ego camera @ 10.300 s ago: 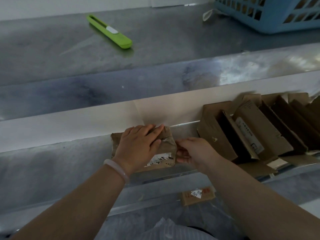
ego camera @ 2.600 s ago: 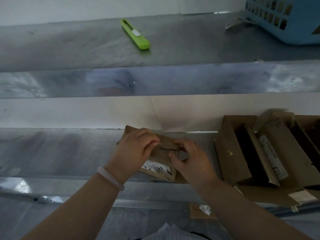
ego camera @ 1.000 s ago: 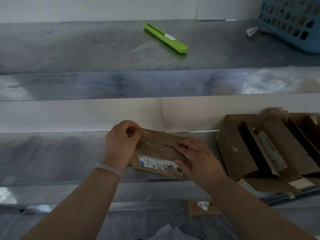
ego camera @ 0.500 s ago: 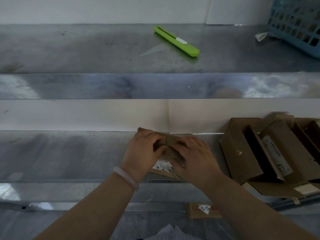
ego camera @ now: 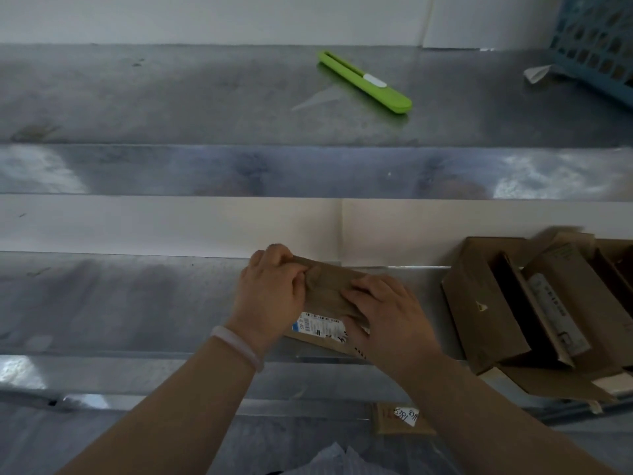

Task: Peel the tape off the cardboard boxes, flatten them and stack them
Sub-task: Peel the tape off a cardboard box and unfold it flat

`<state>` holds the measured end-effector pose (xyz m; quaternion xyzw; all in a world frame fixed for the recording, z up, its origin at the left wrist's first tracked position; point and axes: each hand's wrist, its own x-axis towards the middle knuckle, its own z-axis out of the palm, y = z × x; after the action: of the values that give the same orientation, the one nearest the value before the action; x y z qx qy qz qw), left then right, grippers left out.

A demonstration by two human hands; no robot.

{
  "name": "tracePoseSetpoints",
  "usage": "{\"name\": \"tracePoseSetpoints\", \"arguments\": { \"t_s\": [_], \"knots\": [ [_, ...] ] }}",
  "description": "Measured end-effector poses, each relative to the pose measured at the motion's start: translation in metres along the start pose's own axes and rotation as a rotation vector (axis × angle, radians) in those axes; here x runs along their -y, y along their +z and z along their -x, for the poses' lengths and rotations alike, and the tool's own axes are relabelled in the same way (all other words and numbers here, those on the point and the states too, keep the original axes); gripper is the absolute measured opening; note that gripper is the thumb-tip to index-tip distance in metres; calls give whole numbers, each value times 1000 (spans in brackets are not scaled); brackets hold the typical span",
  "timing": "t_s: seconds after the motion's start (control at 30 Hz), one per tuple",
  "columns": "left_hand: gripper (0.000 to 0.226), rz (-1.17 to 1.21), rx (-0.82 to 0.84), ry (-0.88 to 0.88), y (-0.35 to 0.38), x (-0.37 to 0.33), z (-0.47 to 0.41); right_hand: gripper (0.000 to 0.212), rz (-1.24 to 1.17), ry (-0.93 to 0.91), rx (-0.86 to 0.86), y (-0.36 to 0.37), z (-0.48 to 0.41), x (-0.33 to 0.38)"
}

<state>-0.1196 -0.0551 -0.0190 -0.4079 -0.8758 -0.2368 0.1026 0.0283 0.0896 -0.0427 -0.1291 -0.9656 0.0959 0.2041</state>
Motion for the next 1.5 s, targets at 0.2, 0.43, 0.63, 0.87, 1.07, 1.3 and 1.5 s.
{"name": "tracePoseSetpoints", "arguments": {
  "t_s": [0.2, 0.43, 0.63, 0.87, 1.07, 1.3, 1.5],
  "knots": [
    [43, 10, 84, -32, 4, -6, -6, 41, 15, -16, -21, 2, 2, -1],
    [33, 44, -49, 25, 8, 7, -3, 40, 46, -43, -46, 2, 4, -1],
    [19, 317, 37, -368, -9, 7, -10, 39, 39, -52, -64, 1, 6, -2],
    [12, 660, -88, -715, -11, 28, 1, 41, 22, -42, -43, 2, 5, -2],
    [36, 355, 15, -480, -17, 23, -5, 42, 26, -19, -14, 2, 4, 0],
    [33, 180, 16, -343, -10, 27, -6, 39, 31, -8, -20, 2, -1, 1],
    [10, 210, -12, -398, -17, 25, -6, 37, 31, -22, -51, 2, 2, 1]
  ]
}}
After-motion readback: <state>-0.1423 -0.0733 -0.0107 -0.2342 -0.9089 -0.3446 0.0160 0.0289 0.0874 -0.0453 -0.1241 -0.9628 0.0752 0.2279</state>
